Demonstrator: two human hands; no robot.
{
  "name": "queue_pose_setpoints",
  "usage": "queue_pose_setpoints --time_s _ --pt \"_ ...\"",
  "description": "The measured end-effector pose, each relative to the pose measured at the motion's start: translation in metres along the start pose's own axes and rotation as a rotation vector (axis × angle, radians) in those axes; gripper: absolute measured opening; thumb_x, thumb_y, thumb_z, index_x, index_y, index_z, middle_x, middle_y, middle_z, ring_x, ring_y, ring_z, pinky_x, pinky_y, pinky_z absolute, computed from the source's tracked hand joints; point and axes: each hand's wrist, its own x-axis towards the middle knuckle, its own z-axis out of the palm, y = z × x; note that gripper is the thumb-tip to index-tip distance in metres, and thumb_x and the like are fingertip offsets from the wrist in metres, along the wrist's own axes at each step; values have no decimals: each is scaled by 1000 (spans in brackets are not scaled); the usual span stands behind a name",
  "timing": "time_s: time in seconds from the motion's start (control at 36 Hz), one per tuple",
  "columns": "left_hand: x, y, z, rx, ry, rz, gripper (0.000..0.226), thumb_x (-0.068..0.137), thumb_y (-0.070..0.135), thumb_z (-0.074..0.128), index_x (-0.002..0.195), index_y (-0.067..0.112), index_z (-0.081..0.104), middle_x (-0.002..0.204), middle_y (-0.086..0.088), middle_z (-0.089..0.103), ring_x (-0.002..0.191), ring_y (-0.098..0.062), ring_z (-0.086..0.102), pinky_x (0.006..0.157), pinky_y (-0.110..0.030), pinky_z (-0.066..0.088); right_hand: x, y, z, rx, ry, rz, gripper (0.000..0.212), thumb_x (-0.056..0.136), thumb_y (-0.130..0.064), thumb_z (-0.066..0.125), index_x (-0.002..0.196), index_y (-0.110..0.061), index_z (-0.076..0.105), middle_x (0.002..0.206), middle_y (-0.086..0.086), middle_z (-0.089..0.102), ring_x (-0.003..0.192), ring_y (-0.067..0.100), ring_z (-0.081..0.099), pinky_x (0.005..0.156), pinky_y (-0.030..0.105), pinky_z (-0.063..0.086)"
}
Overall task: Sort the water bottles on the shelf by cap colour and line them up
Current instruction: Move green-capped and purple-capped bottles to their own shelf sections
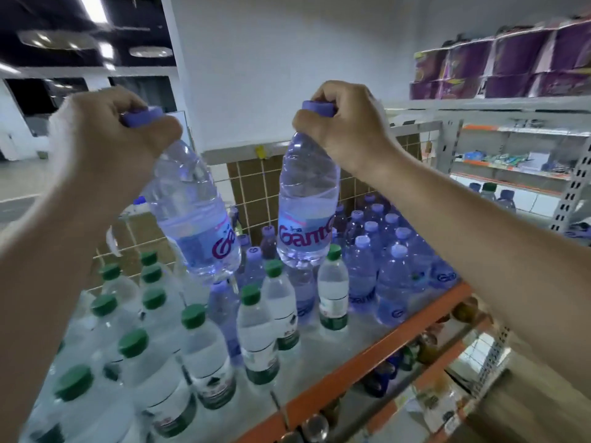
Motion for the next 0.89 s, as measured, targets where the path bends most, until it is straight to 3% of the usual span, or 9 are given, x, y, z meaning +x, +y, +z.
queue_pose_setpoints --time_s 0.06,0.11,0.22,0.36,0.47,0.64,0.69,0.78,0.89 --pt "-6 21 26 12 5 -12 7 63 47 65 60 46 58 55 21 57 52 -5 48 60 -27 46 9 25 -20 -29 -5 -6 25 77 -36 66 59 -27 51 58 -15 49 59 0 44 59 23 36" --pt "-10 37 50 22 31 -47 9 60 47 63 59 38 59 55 6 53 55 -18 48 61 -39 50 17 50 -38 -65 -2 -12 26 77 -38 66 60 -27 50 59 -15 49 60 1 44 60 22 36" --pt "-15 56 97 49 32 -100 14 61 48 62 62 34 57 65 -5 57 67 -37 64 62 -53 55 34 96 -63 -109 11 -2 27 76 -40 67 60 -29 48 60 -15 49 64 8 47 63 23 37" --pt "-15 71 149 71 31 -125 20 65 45 62 73 26 59 75 -11 66 70 -32 66 65 -49 56 53 146 -81 -112 44 41 26 74 -41 65 60 -30 47 61 -15 49 66 10 49 65 28 40" --pt "-14 72 187 101 4 -126 15 77 32 62 79 18 57 70 -2 55 68 -25 53 67 -39 50 63 177 -86 -140 47 34 23 77 -41 65 68 -26 50 63 -14 49 73 16 52 73 37 47" --pt "-1 49 229 127 -43 -102 28 71 42 59 76 16 51 69 -2 50 73 -37 55 69 -44 50 80 213 -70 -117 31 50 26 73 -52 59 69 -28 49 62 -11 48 72 18 53 74 43 49" --pt "5 38 242 117 -69 -105 33 69 49 59 75 18 48 70 -3 50 76 -40 57 70 -49 52 84 222 -63 -148 -10 33 26 78 -51 60 75 -27 50 67 -10 51 76 19 54 77 41 48" --pt "10 20 259 231 -101 -114 30 82 36 66 81 11 51 70 -2 49 71 -29 49 64 -38 40 90 235 -51 -204 -73 -2 24 84 -50 61 84 -27 53 82 -7 59 83 20 54 73 31 38" --pt "13 -2 277 349 -224 -127 27 88 33 63 86 9 51 76 -5 52 72 -24 48 65 -31 32 102 250 -25 -233 -138 -33 28 86 -50 61 90 -22 55 89 -3 64 88 22 57 75 32 37"
